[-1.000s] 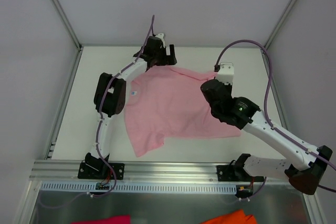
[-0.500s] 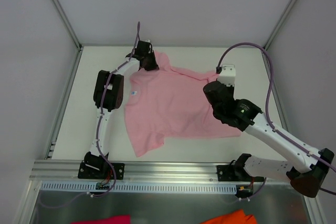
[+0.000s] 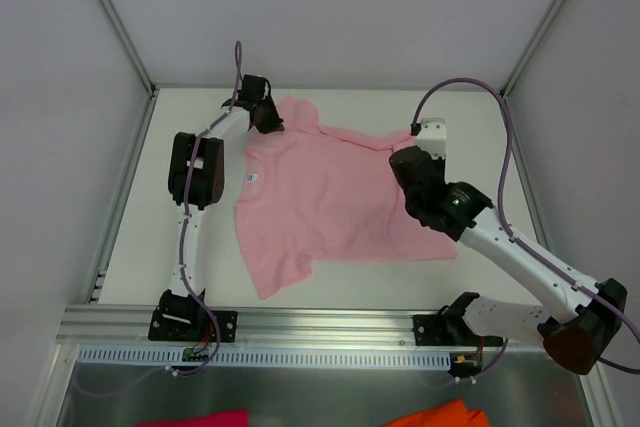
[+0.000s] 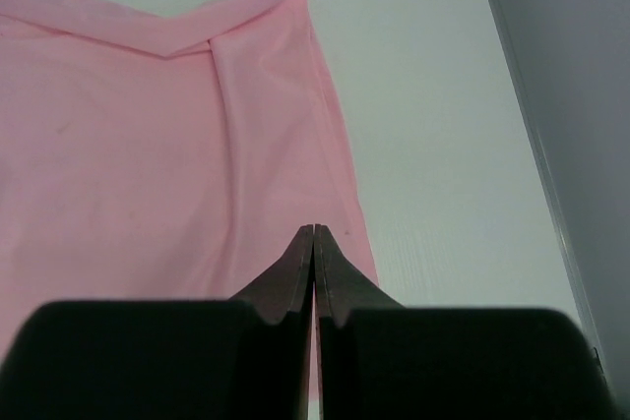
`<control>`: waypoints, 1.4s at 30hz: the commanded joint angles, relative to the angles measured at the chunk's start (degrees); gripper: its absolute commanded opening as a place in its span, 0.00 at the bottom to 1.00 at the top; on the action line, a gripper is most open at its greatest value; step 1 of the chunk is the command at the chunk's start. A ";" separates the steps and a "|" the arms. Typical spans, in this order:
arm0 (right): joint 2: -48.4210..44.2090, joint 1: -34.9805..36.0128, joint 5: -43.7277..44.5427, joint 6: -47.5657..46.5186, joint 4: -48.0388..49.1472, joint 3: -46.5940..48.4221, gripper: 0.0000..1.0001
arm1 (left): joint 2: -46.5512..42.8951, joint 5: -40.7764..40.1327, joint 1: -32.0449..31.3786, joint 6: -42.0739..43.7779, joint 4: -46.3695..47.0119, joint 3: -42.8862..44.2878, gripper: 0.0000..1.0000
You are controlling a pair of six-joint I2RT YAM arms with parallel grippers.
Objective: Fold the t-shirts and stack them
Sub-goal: Flatten out the tshirt
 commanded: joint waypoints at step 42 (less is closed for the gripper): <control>64.17 -28.07 -42.78 -7.24 -8.54 55.30 0.01 | -18.88 10.77 2.19 -2.60 15.37 -18.87 0.00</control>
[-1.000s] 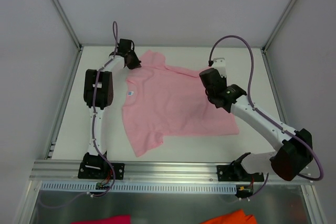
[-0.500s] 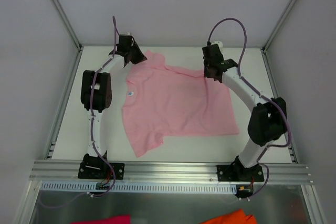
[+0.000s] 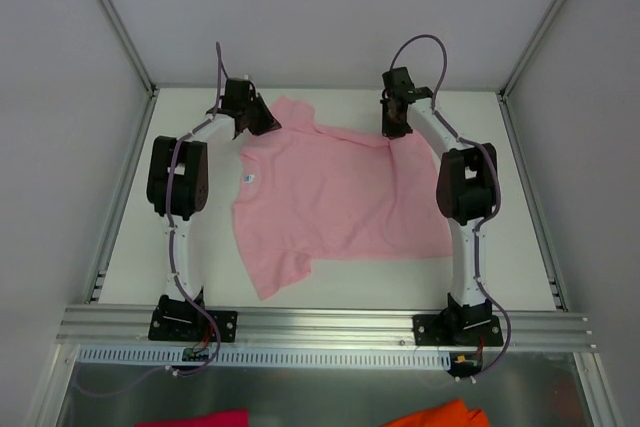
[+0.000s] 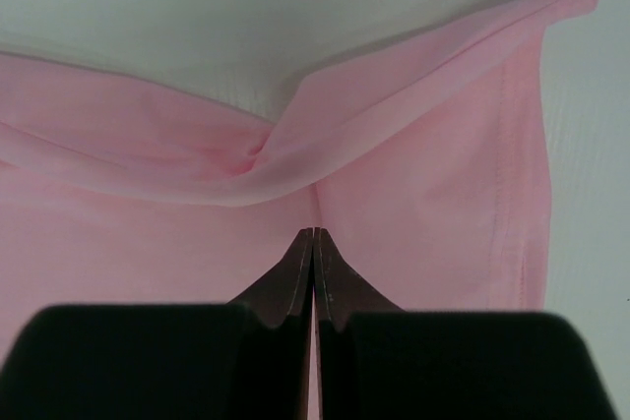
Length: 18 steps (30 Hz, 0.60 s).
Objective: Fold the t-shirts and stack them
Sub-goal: Flatten out the tshirt
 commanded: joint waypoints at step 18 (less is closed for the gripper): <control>14.97 -6.36 -14.30 1.71 -8.01 21.41 0.01 | -27.73 6.17 -6.65 1.68 13.17 -28.13 0.00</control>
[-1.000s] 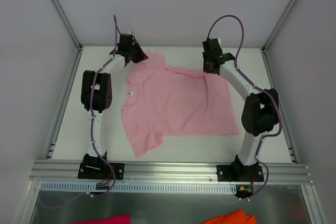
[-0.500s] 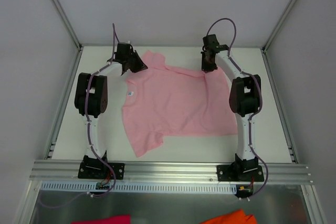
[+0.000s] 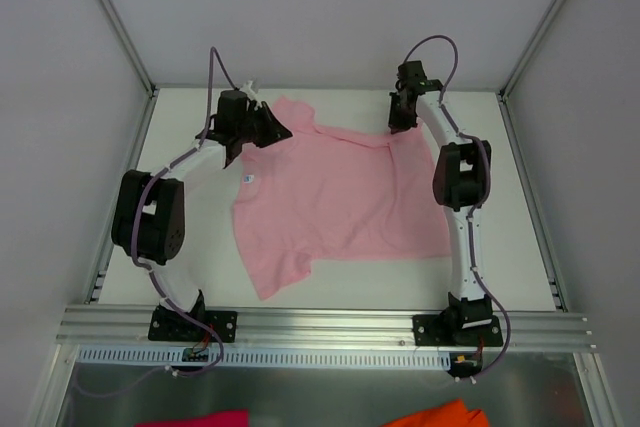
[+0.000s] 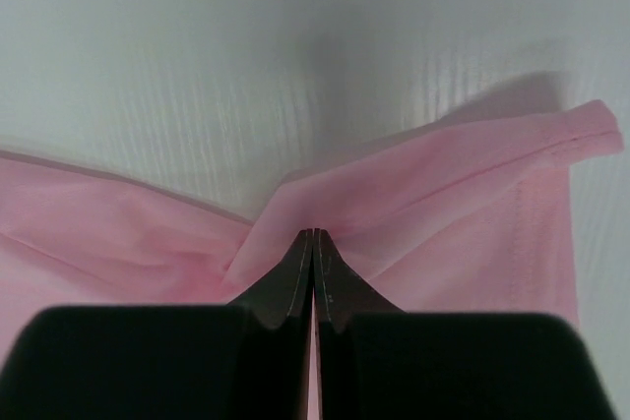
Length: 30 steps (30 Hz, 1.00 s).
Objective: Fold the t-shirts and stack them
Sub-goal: Flatten out the tshirt
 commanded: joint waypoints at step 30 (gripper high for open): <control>-13.64 -3.03 4.96 0.00 11.22 -9.39 0.01 | -5.67 -9.58 -23.96 -3.64 12.72 -31.47 0.00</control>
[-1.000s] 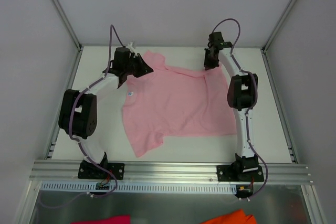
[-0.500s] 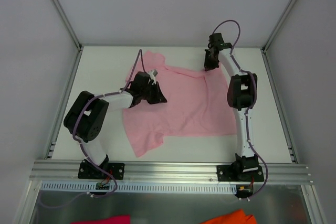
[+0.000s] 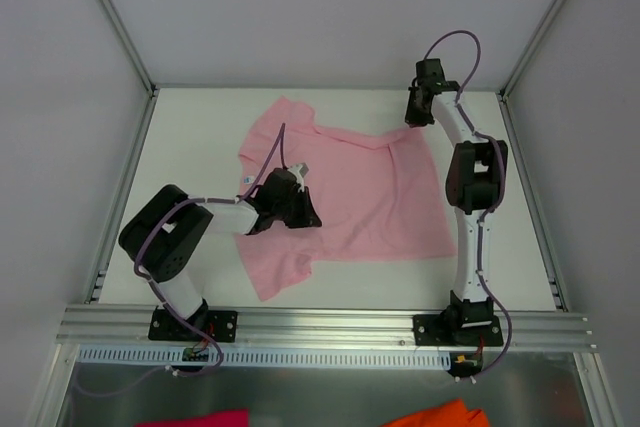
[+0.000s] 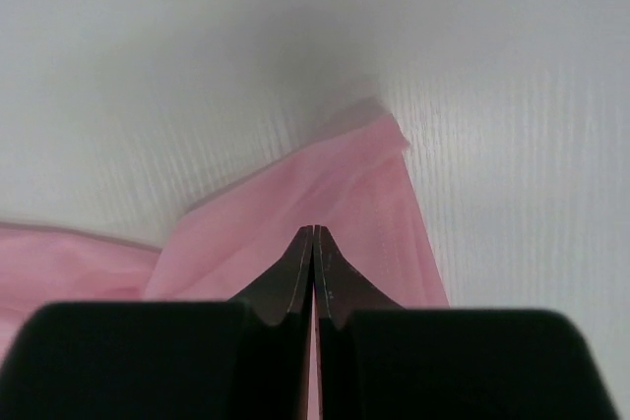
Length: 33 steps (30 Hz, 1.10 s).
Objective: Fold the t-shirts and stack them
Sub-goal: Flatten out the tshirt
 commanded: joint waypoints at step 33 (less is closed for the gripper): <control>-1.91 2.95 11.10 -0.42 -18.54 8.41 0.41 | -8.33 -11.62 -13.21 -5.81 6.65 -14.42 0.00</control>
